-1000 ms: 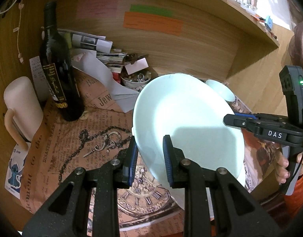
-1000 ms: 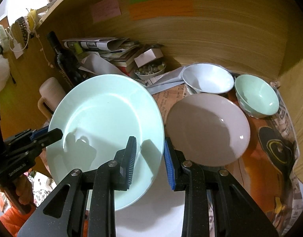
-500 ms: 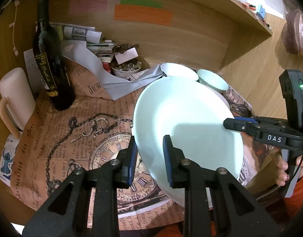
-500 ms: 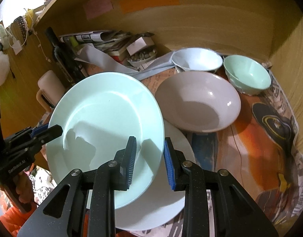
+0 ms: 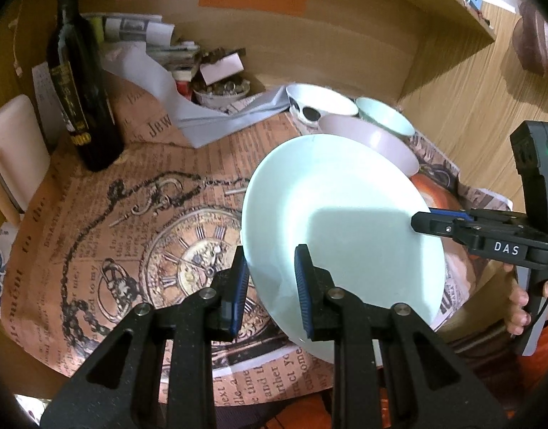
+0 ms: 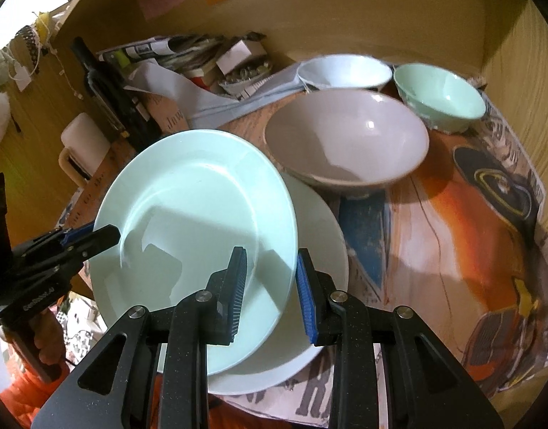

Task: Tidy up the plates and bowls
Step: 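Carry the mint-green plate with both grippers and lower it onto the white plate, then open both grippers and release the mint-green plate on the stack, then move both grippers to the rim of the large pale pink bowl, then close both grippers on the pale pink bowl rim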

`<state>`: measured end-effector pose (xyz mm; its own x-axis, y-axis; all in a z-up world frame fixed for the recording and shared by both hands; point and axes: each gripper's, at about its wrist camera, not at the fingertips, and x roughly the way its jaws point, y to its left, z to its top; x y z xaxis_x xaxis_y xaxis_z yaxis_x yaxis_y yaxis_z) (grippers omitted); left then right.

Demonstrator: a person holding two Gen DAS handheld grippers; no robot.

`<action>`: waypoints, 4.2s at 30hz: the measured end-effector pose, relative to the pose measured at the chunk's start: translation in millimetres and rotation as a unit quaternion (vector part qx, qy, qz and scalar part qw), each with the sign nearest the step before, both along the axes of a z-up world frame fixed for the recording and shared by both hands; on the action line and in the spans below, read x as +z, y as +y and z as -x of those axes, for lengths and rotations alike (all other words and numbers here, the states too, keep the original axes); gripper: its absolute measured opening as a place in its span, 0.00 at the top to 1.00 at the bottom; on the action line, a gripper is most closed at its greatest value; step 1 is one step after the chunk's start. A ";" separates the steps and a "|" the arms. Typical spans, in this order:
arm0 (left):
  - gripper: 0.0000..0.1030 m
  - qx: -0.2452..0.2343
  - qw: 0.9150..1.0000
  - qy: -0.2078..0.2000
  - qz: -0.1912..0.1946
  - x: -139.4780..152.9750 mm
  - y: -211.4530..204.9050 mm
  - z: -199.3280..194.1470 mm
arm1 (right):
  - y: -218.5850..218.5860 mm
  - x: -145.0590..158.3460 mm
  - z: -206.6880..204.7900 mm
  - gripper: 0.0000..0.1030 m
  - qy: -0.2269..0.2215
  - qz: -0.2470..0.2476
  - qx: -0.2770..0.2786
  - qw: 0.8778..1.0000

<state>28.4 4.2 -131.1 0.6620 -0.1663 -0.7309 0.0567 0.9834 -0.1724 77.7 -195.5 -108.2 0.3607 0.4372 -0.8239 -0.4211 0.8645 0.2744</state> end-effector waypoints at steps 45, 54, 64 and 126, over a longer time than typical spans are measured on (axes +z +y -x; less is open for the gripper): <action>0.52 -0.027 0.999 0.034 -0.009 -20.9 -11.4 -42.1 | -21.3 12.6 6.4 0.73 -0.056 0.016 -0.033 0.998; 0.47 -0.015 0.999 -0.026 -0.023 21.5 -7.2 -49.6 | -34.6 36.9 -7.0 0.43 -0.132 0.007 -0.078 0.988; 0.14 -0.011 0.997 -0.066 -0.029 53.1 -16.0 -88.6 | -47.9 46.1 -35.5 0.20 -0.167 -0.001 -0.123 0.978; 0.81 -0.139 0.988 0.060 -0.031 -2.8 -86.3 -193.7 | -55.7 0.0 -91.1 0.75 -0.064 -0.016 -0.143 0.988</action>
